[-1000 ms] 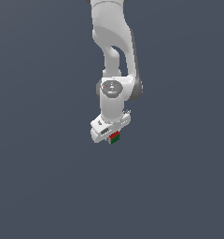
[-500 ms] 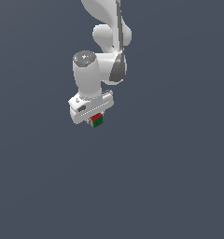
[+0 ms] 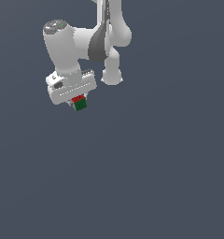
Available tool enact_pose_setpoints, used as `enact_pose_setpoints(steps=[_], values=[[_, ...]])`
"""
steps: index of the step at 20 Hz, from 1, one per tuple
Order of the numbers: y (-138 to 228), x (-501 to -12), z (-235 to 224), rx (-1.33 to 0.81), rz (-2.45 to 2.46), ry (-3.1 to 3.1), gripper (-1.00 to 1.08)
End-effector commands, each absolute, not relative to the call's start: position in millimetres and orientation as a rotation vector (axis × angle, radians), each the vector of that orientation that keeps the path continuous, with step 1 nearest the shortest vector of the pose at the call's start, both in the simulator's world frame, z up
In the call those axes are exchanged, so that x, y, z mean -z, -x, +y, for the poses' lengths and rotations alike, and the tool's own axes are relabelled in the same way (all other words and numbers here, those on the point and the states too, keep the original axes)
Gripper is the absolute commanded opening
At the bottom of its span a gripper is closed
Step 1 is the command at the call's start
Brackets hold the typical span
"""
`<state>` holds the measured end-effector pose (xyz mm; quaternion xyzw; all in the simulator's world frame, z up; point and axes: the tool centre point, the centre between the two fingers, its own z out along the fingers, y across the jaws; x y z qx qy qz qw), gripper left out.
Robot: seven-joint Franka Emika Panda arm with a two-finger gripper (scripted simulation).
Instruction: Pick up the object and move it to a goal position.
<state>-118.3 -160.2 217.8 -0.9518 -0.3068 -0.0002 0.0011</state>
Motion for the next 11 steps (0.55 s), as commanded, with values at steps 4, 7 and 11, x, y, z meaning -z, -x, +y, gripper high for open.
enact_pose_setpoints(steps=[4,7,11], values=[[136,-243,-190,0.003,-0.965,2.987,-1.0],[141,-251,-199,0.002,-0.966,2.988,-1.0],[143,-255,-204,0.001,-0.966,2.989,-1.0]])
